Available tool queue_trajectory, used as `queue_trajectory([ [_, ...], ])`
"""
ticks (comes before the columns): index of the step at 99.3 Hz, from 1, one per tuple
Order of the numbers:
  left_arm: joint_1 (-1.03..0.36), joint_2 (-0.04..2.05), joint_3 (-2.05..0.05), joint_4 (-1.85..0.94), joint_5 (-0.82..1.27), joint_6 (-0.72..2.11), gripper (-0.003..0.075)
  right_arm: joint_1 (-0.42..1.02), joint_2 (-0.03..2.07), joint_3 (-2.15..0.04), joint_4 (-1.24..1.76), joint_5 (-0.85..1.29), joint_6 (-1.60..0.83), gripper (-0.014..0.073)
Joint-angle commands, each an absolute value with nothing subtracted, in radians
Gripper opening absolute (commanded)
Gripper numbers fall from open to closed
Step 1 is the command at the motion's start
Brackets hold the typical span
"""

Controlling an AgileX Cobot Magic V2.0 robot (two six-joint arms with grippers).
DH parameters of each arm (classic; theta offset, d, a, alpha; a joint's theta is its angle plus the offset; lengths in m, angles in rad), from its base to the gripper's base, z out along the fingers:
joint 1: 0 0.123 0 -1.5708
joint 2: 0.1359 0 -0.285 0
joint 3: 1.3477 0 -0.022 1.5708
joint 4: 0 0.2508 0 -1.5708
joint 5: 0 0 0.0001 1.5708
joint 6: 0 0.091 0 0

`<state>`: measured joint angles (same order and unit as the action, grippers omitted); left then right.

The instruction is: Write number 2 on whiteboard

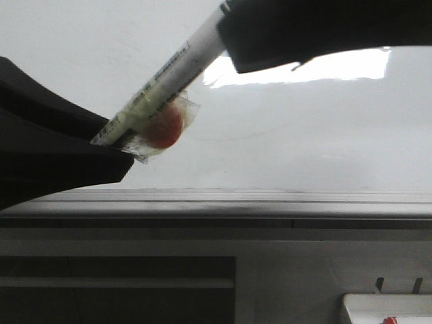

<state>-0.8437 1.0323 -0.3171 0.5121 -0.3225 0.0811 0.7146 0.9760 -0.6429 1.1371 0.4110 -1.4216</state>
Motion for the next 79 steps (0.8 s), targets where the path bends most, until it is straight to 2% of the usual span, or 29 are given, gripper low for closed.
queue_trajectory([
  [1, -0.850, 1.019, -0.345, 0.500, -0.401, 0.075, -0.0020, 0.737, 1.020, -0.715, 1.177, 0.380, -1.435, 0.0338],
  [24, -0.850, 1.019, -0.345, 0.511, -0.399, 0.075, -0.0020, 0.785, 1.131, -0.766, 1.183, 0.373, -1.437, 0.0316],
  [29, -0.850, 1.019, -0.345, 0.511, -0.399, 0.075, -0.0020, 0.794, 1.133, -0.767, 1.187, 0.363, -1.437, 0.0273],
  [33, -0.850, 1.019, -0.345, 0.513, -0.399, 0.075, -0.0020, 0.796, 1.135, -0.767, 1.187, 0.355, -1.437, 0.0207],
  [45, -0.850, 1.019, -0.345, 0.516, -0.392, 0.075, -0.0020, 0.796, 1.135, -0.767, 1.187, 0.331, -1.437, -0.0069],
  [60, -0.850, 1.019, -0.347, 0.516, -0.406, 0.075, -0.0011, 0.796, 1.135, -0.769, 1.190, 0.316, -1.437, -0.0074],
  [70, -0.848, 1.011, -0.347, 0.516, -0.409, 0.075, 0.0069, 0.796, 1.133, -0.769, 1.190, 0.327, -1.437, -0.0074],
  [79, -0.833, 0.976, -0.347, 0.475, -0.399, 0.075, 0.0214, 0.796, 1.129, -0.769, 1.190, 0.310, -1.437, -0.0074],
])
